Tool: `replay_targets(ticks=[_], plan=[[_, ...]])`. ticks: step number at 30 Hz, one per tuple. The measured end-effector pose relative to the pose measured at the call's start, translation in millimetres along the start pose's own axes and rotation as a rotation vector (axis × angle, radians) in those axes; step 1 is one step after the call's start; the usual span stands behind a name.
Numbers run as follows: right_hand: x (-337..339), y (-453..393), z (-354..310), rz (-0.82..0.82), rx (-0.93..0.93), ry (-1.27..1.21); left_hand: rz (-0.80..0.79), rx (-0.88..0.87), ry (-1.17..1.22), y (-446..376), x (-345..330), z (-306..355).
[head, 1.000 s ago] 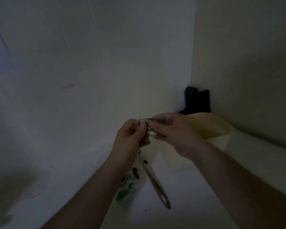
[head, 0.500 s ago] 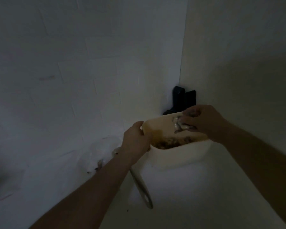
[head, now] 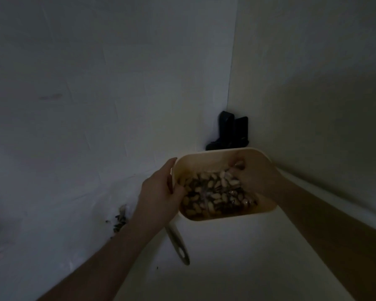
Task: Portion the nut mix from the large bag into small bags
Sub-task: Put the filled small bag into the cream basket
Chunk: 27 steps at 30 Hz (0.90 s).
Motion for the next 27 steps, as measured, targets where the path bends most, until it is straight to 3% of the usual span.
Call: replay_targets(ticks=[9, 14, 17, 20, 22, 25, 27], plan=[[-19, 21, -7, 0.046, 0.237, 0.626, 0.006, 0.008, 0.031, 1, 0, 6], [-31, 22, -8, -0.118, 0.105, 0.487, -0.020, 0.002, 0.031, 2, 1, 5], [-32, 8, 0, -0.133, 0.054, 0.513, -0.056, 0.016, 0.019, -1, 2, 3], [-28, 4, -3, -0.254, 0.060, 0.562, -0.074, 0.065, -0.001, -7, 4, 0], [-18, 9, -15, -0.208, 0.077, 0.471, -0.079, 0.102, -0.006, -10, 4, 0], [-2, 31, -54, -0.009, 0.183, 0.307, -0.090, 0.201, 0.003, -22, 0, -5], [-4, 64, -90, -0.029, 0.261, 0.067, -0.105, 0.288, -0.008, -30, -3, -13]])
Point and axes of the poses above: each hand's wrist, its own y-axis away from the middle knuckle, its own x-axis out of the back of the hand, z = x × y, the point moved 4 cm from there along -y, towards the middle knuckle
